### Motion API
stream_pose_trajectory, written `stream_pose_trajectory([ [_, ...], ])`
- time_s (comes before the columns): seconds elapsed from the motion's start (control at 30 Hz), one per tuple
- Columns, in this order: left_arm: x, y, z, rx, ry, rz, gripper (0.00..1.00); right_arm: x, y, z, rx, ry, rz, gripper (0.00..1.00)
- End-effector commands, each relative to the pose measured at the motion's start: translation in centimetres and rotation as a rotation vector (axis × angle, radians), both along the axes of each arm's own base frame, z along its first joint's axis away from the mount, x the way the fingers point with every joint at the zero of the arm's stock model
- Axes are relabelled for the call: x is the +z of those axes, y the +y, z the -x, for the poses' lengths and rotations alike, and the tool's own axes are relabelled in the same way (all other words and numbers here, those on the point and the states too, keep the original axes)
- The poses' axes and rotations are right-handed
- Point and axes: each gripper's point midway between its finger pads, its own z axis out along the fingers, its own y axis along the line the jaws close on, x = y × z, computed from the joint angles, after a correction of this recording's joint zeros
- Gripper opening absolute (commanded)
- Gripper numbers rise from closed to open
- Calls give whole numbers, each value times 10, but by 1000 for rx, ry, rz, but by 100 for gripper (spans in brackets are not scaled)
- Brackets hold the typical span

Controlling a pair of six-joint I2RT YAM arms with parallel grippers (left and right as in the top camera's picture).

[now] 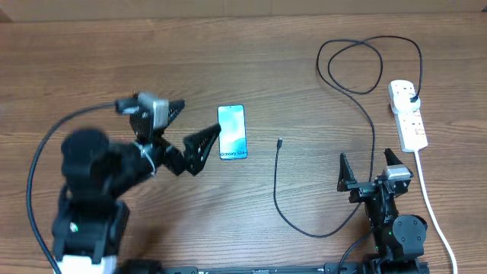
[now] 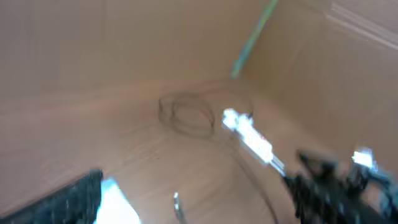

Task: Plug charger to phone and switch on socket
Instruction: 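Move the left gripper forward over the phone on the table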

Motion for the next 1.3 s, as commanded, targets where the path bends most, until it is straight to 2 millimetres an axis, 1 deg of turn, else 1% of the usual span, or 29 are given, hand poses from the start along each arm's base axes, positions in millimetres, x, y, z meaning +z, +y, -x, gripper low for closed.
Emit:
stream_pose_trajectory([
  [0.0, 11, 10, -20, 53, 110, -151, 100, -2, -3, 0, -12, -3, 1, 100],
  [0.03, 0, 18, -27, 99, 210, -233, 100, -2, -3, 0, -12, -3, 1, 100],
  [0.1, -12, 21, -32, 117, 318, -312, 100, -2, -3, 0, -12, -3, 1, 100],
  [0.17, -16, 12, -35, 75, 385, -292, 100, -2, -3, 0, -12, -3, 1, 100],
  [0.23, -24, -5, -31, -1, 484, -211, 100, -2, -3, 0, -12, -3, 1, 100],
  [0.27, -29, -10, -34, -29, 507, -197, 100, -2, -3, 0, -12, -3, 1, 100],
  [0.4, -47, -11, -39, -22, 567, -228, 100, -2, -3, 0, -12, -3, 1, 100],
  [0.47, -63, -6, -40, 40, 611, -300, 100, -2, -3, 0, -12, -3, 1, 100],
  [0.53, -79, 4, -40, 147, 660, -389, 100, -2, -3, 0, -12, -3, 1, 100],
  [0.6, -87, 9, -40, 215, 681, -445, 100, -2, -3, 0, -12, -3, 1, 100],
  [0.63, -91, 11, -41, 243, 684, -473, 100, -2, -3, 0, -12, -3, 1, 100],
  [0.77, -93, 0, -44, 223, 666, -487, 100, -2, -3, 0, -12, -3, 1, 100],
  [0.97, -93, -16, -38, 141, 696, -435, 100, -2, -3, 0, -12, -3, 1, 100],
  [1.1, -94, -17, -37, 156, 717, -416, 100, -2, -3, 0, -12, -3, 1, 100],
  [1.17, -99, -15, -33, 195, 786, -388, 100, -2, -3, 0, -12, -3, 1, 100],
  [1.2, -106, -13, -28, 207, 833, -395, 100, -2, -3, 0, -12, -3, 1, 100],
  [1.27, -128, -3, -21, 238, 926, -473, 100, -2, -3, 0, -12, -3, 1, 100],
])
